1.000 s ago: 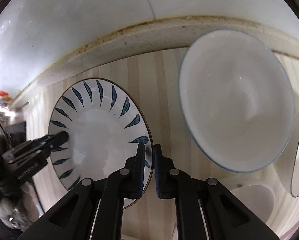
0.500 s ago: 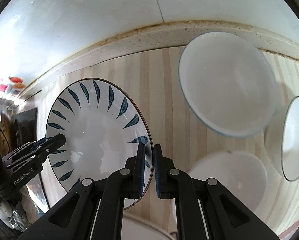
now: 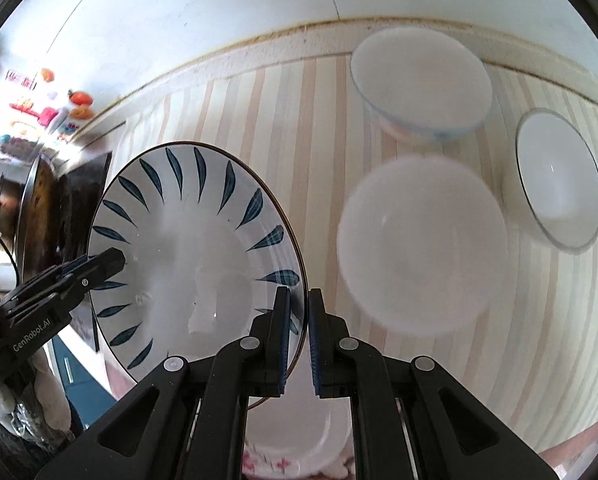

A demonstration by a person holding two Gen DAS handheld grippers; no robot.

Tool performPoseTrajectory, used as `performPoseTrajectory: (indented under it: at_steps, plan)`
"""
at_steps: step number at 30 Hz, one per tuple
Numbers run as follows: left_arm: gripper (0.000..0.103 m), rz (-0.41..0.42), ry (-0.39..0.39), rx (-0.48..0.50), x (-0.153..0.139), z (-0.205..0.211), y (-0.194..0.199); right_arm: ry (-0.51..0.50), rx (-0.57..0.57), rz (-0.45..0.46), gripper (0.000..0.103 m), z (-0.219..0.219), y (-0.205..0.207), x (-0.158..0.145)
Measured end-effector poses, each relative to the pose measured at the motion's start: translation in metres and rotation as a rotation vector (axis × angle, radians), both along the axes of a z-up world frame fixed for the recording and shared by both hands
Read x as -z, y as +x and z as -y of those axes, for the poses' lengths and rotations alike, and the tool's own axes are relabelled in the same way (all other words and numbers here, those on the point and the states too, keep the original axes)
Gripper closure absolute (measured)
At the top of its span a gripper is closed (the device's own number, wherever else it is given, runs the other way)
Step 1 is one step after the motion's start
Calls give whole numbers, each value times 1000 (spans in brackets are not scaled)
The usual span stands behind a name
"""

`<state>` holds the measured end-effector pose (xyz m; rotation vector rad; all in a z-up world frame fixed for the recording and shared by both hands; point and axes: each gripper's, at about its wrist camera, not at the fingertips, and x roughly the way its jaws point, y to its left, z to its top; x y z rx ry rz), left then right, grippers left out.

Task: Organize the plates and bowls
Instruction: 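Carry the blue-striped plate onto the white plate stack with the right gripper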

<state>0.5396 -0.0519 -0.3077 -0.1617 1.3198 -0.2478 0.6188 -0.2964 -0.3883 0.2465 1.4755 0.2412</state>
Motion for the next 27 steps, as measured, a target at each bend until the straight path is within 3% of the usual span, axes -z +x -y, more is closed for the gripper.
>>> performPoseTrajectory:
  at_steps: [16,27]
  plan:
    - [80,-73,47,21,38,15,-59,-1,-52,-81,93,12,-80,30]
    - [80,-113,76,21,57,17,-67,-18,-68,-102,93,6,-81,47]
